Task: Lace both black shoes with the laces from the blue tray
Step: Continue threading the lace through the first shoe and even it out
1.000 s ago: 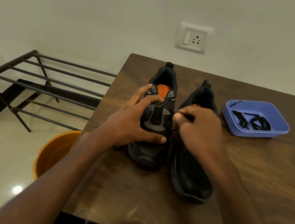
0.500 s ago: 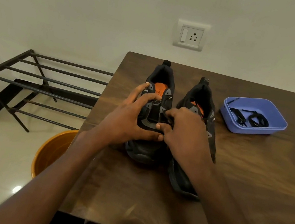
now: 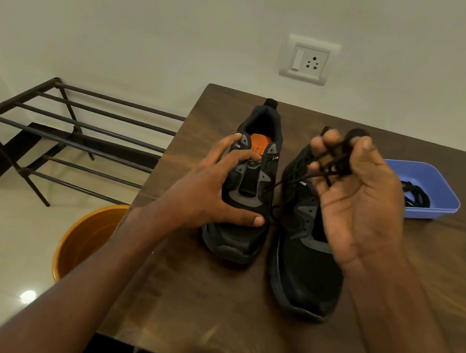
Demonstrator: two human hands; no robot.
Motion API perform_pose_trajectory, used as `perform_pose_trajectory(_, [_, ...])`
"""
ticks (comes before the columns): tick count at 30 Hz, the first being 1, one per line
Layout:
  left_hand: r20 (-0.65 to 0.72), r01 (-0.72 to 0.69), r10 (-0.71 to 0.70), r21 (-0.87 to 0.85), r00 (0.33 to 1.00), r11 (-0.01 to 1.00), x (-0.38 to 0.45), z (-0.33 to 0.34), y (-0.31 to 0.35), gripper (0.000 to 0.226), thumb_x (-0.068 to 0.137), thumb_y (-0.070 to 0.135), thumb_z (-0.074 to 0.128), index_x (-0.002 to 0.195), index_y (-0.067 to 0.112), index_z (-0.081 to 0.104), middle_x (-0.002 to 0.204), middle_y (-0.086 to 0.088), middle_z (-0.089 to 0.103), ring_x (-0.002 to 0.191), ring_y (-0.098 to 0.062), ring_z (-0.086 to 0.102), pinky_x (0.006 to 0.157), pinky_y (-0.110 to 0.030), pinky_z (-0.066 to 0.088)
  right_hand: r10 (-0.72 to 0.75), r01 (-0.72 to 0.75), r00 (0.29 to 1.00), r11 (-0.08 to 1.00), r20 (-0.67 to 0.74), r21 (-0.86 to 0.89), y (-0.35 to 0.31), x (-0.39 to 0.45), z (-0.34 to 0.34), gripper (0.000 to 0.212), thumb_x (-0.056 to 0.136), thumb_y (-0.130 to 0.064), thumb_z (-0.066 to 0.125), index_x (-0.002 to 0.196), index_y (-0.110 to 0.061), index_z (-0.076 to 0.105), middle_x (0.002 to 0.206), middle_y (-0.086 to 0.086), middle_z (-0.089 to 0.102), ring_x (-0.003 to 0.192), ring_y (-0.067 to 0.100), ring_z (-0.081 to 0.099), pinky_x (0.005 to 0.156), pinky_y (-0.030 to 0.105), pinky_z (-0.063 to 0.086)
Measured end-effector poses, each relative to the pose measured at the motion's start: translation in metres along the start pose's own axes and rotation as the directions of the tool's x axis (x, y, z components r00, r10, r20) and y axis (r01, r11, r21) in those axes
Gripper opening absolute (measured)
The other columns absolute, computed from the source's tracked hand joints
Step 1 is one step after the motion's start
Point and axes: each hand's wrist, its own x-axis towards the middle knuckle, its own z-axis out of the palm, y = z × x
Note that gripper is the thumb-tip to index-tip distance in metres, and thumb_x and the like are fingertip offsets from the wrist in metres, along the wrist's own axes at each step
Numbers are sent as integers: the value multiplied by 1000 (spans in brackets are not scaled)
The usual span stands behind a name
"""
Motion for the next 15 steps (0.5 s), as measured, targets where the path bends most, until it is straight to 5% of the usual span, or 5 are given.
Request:
perform_pose_trajectory(2, [2,-1,1,-2,1000,1000,-1,0,-1,104,62,63,88,149,51,33,165,29,-6,155,-19,19,117,-50,42,-90,84,996,870,10,-485,11,-1,3,15,106,-24,54,106,-16,67,97,-1,74,88,13,70,81,28,57])
perform_pose_trajectory(4, [5,-10,10,-8,1000,1000,-1,1,-2,105,63,64,87,150,51,31,165,28,-6,155,-21,20,118,-51,41,-153,170,981,355,123,-919,26,0,0,22,100,-29,65,120,-22,70,109,-7,73,96,5,67,88,24,54])
perform_pose_trajectory(8, [2,-21,21,-5,1000,1000,0,3,-4,105,64,64,86,151,51,29,165,28,-7,153,-17,20,118,-46,40,113,185,981,-282,159,-941,38,-1,9,38,98,-34,66,134,-24,63,130,0,64,123,19,57,105,36,43])
perform_pose_trajectory(11, [0,-15,15,-4,1000,1000,0,3,-3,108,60,70,82,152,52,28,165,27,-8,153,-16,19,119,-46,38,184,145,980,-366,82,-919,36,0,17,35,97,-33,67,130,-23,65,123,2,66,120,22,59,109,42,44])
perform_pose_trajectory(15, [-1,-11,11,0,1000,1000,-2,3,-6,108,61,69,84,152,53,28,166,26,-7,154,-20,20,118,-46,40,130,187,979,-239,159,-953,37,1,9,20,93,-26,72,113,-22,73,107,-4,71,105,13,62,101,36,49])
